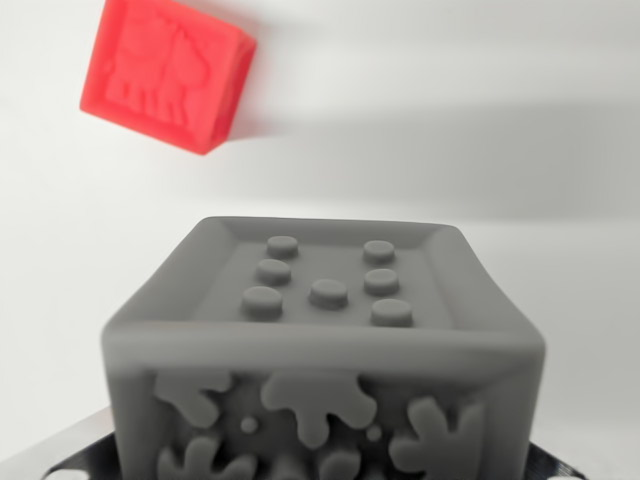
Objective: Destack cube
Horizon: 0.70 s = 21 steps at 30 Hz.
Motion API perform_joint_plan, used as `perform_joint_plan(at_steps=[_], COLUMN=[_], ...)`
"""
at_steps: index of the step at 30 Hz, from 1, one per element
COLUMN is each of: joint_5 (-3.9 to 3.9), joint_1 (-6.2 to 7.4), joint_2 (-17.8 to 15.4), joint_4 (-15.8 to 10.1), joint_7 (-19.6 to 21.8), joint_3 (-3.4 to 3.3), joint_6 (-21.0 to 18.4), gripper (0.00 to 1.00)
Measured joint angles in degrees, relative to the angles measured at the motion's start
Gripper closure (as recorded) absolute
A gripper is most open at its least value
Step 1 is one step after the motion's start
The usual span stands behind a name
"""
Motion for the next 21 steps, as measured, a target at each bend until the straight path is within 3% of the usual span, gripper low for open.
perform_joint_plan(at_steps=[21], joint_5=[0.15], joint_1=[-2.18], joint_2=[-3.08], joint_4=[-5.95], joint_7=[-11.19], joint_3=[-1.04], joint_6=[2.83], gripper=[1.0])
